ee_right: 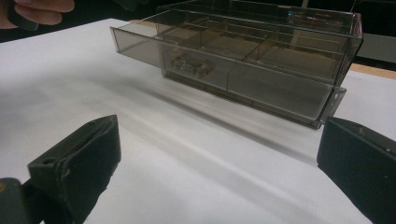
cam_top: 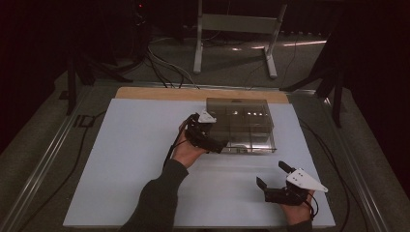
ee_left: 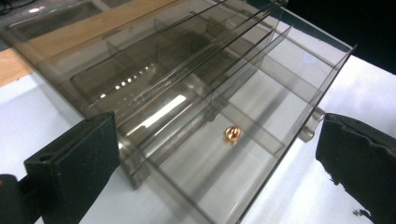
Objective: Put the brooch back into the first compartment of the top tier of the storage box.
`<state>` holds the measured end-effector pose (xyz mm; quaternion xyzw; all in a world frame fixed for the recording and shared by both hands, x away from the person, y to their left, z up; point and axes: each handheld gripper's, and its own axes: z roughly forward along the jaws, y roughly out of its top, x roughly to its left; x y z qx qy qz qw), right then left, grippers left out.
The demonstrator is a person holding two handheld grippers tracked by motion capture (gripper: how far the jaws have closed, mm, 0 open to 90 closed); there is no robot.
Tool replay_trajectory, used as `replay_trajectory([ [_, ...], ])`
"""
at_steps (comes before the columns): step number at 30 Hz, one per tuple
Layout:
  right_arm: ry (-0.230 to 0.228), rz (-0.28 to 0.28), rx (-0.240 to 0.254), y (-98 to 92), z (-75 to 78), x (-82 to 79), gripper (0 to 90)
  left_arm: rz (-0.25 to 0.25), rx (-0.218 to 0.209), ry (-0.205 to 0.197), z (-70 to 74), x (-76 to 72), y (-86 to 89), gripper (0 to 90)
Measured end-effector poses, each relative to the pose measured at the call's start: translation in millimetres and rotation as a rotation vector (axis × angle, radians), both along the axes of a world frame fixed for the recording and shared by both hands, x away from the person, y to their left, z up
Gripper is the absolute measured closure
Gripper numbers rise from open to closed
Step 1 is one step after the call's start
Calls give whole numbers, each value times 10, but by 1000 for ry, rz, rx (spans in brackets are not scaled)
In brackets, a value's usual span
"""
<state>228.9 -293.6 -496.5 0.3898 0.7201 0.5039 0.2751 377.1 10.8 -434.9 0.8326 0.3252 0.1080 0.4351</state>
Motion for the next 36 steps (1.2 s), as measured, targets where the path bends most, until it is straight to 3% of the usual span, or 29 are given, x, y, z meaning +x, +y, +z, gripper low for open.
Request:
replay_trajectory([
  [14, 1, 2, -3, 5, -3, -1, 1, 40, -7, 11, -33, -33, 284, 3],
  [24, 4, 5, -5, 6, -5, 1, 1, 55, 28, -35, 41, -145, 425, 3],
  [36, 6, 6, -4, 11, -7, 2, 1, 84, 19, -53, 70, -268, 692, 3],
])
